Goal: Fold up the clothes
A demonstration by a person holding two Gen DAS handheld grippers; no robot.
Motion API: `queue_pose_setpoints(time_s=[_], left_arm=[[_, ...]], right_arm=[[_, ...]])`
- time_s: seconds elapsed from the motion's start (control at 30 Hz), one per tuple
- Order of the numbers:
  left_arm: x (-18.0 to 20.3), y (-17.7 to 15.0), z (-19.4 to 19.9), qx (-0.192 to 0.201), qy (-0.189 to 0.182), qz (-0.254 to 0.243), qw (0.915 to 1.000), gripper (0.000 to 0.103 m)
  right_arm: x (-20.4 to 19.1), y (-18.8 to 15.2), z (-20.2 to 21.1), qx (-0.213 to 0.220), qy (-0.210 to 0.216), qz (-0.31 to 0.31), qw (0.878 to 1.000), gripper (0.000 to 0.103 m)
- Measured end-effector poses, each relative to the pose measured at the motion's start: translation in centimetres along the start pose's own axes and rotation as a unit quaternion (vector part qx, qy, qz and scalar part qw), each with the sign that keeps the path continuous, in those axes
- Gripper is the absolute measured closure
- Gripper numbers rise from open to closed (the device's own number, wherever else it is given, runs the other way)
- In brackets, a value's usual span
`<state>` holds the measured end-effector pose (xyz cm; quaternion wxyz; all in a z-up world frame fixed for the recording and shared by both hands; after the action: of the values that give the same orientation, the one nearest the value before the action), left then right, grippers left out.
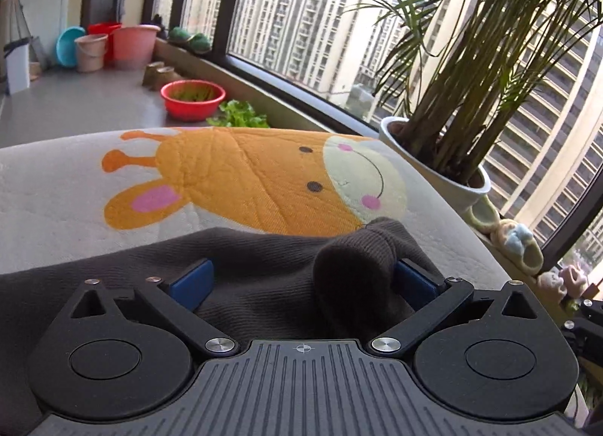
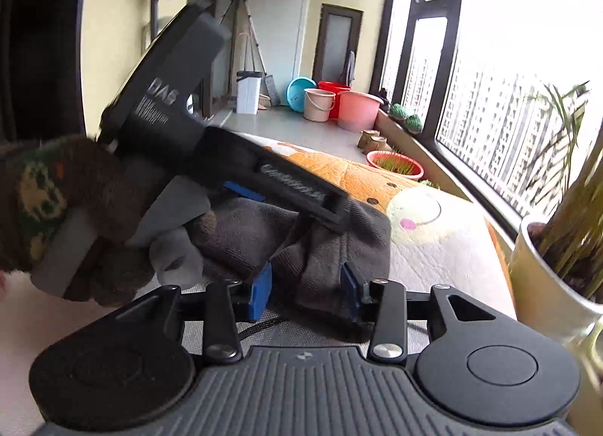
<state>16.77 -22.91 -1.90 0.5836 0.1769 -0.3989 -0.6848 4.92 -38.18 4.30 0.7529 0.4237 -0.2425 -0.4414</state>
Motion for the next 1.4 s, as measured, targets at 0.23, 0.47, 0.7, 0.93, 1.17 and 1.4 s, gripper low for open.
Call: queue_pose_setpoints(time_s=[0.23,0.47,0.7,0.93,1.17,1.4], left_arm=[[-0.5,-0.7,0.5,0.017,-0.009,0.003,0.9998,0.0],[-1.2,-1.1,1.2,0.034,-0.024,0.013,0.999,0.0],[-2.6,-1.6,4.1,0.071,-0.017,0.075,0.9945,0.0],[-4.2,-2.3,7.7,0.114,-0.005,0.147,0.9825,0.0],[-5.9,-2.8,8.7,0.109,0.011,0.2,0.9738,0.0],[-7.4,-2.8,9.6,0.113,0.023,0.222,0.9683,0.0]], right_arm=[[9.7,-1.8,-0.2,0.004,0.042,-0.34,0.94,0.059],[8.3,-5.3,-5.5,0.006,0.06,-0.38,0.923,0.052],[5.2,-3.7,-6.4,-0.001,0.022,-0.28,0.96,0.057],[4.5,-0.6,-4.7,-0.025,-0.03,-0.179,0.983,0.069],[1.7,2.0,-4.2,-0.053,-0.125,-0.033,0.99,0.069],[-4.1,2.4,-6.6,-0.066,-0.201,0.133,0.968,0.069]])
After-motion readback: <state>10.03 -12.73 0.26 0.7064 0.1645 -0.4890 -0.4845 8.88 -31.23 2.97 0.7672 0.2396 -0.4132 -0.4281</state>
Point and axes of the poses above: each gripper's, at about its wrist camera, not at the fingertips, and z roughly against the way its jaws point, x to its right, y to its top, the point moved 2 cm from there along -z, roughly the way its jaws point
